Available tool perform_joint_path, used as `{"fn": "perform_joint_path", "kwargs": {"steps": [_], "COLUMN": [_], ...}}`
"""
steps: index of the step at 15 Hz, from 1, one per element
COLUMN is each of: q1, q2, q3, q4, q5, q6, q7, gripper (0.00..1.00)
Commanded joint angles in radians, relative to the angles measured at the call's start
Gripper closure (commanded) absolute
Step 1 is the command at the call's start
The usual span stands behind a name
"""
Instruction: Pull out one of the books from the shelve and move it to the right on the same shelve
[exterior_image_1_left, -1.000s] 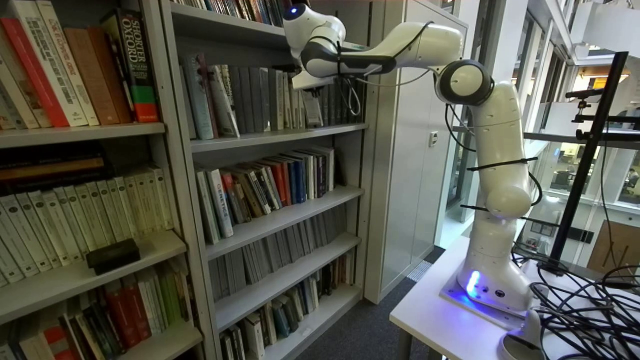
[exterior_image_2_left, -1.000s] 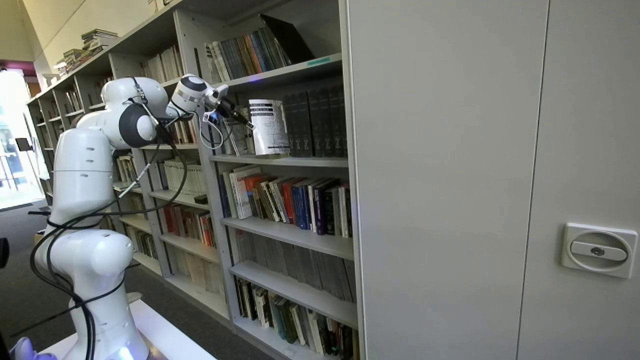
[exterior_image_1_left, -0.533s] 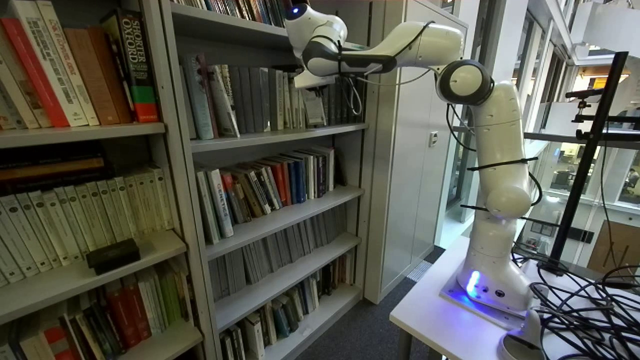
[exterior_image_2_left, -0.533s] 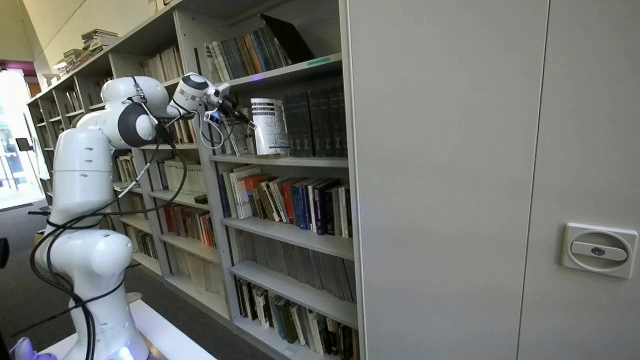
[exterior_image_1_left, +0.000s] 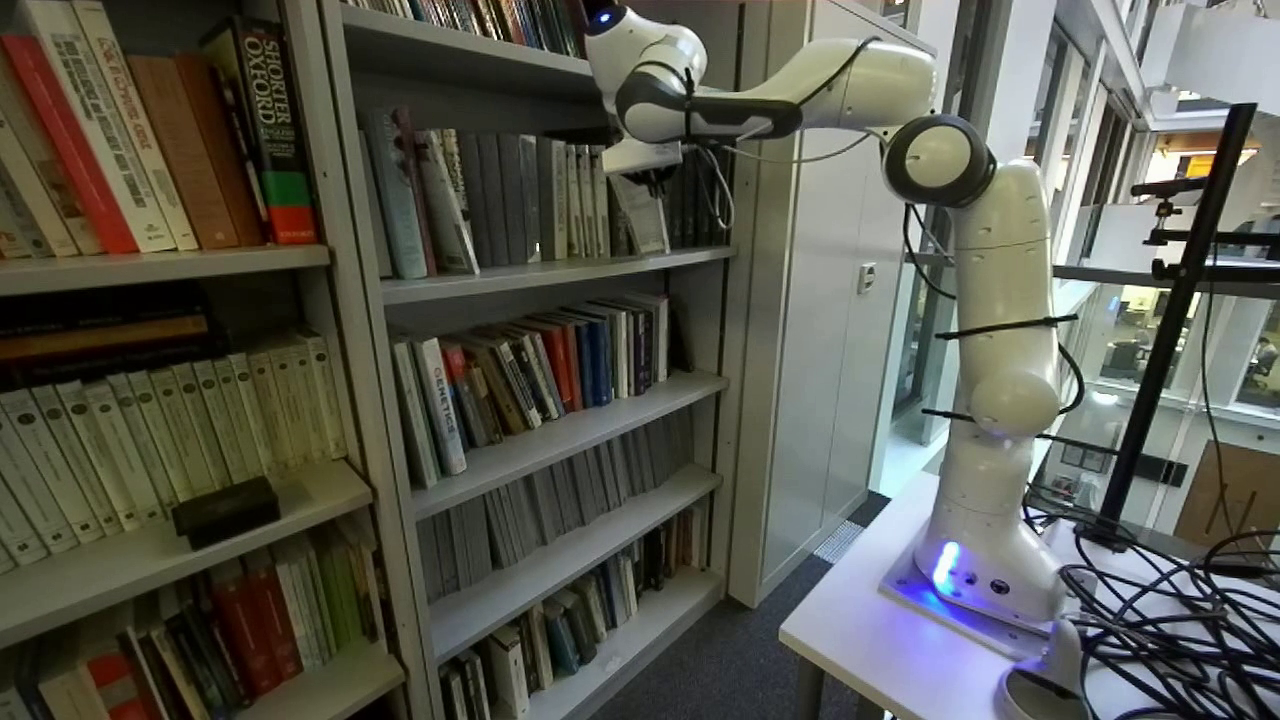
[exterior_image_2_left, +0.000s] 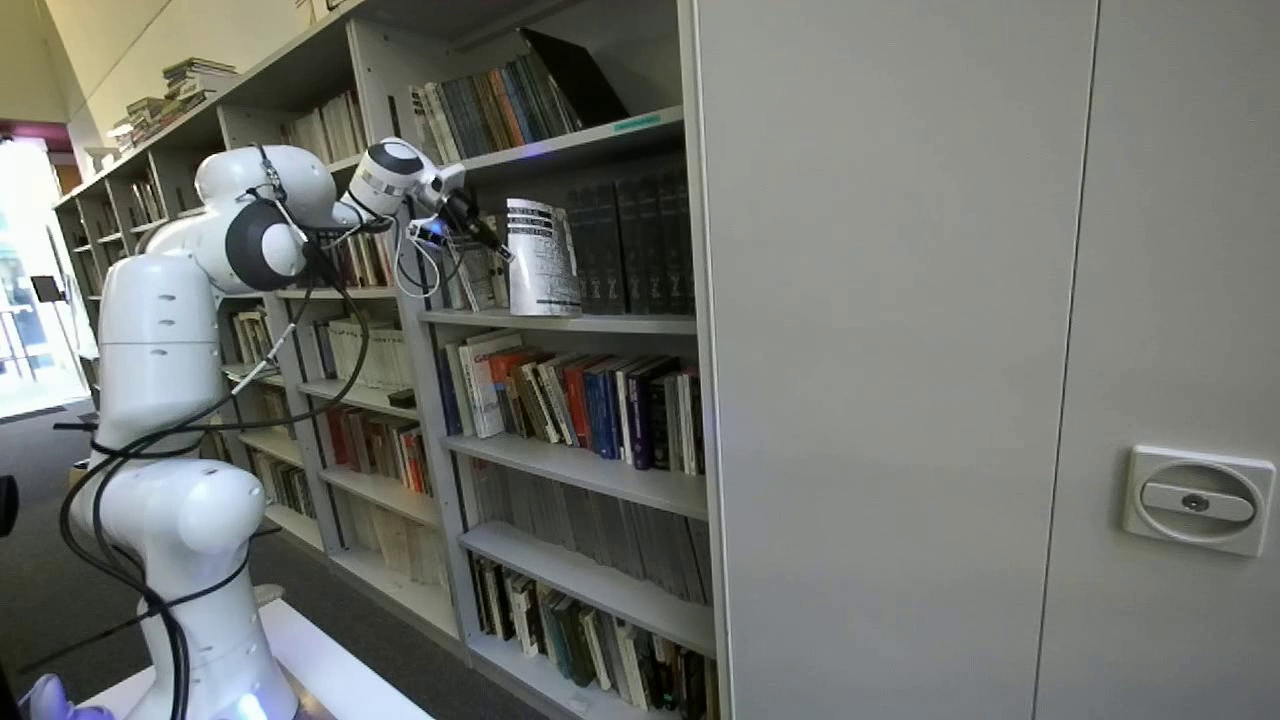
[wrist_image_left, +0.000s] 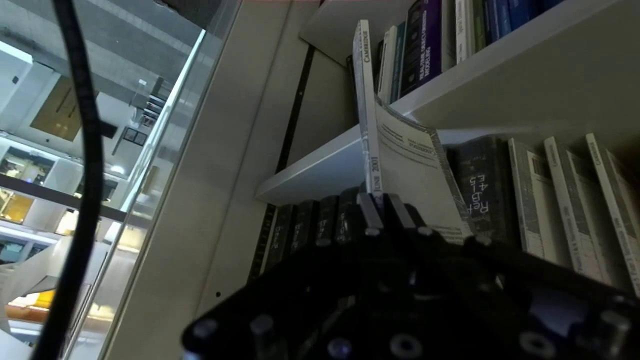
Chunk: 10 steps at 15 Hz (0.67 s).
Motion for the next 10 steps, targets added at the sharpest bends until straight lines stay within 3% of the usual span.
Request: {"fn": "perform_joint_path", "kwargs": {"steps": [1,10], "q1": [-0.013,-0.003], "q2": [-0.064,-0.098], "q3": [-0.007,-0.002], "q4": [-0.059,-0.042], "q5": [0.031,0.062], "q6": [-0.008,0.026], "q7": [0.050,0.077], "gripper": [0.98,0.98]}}
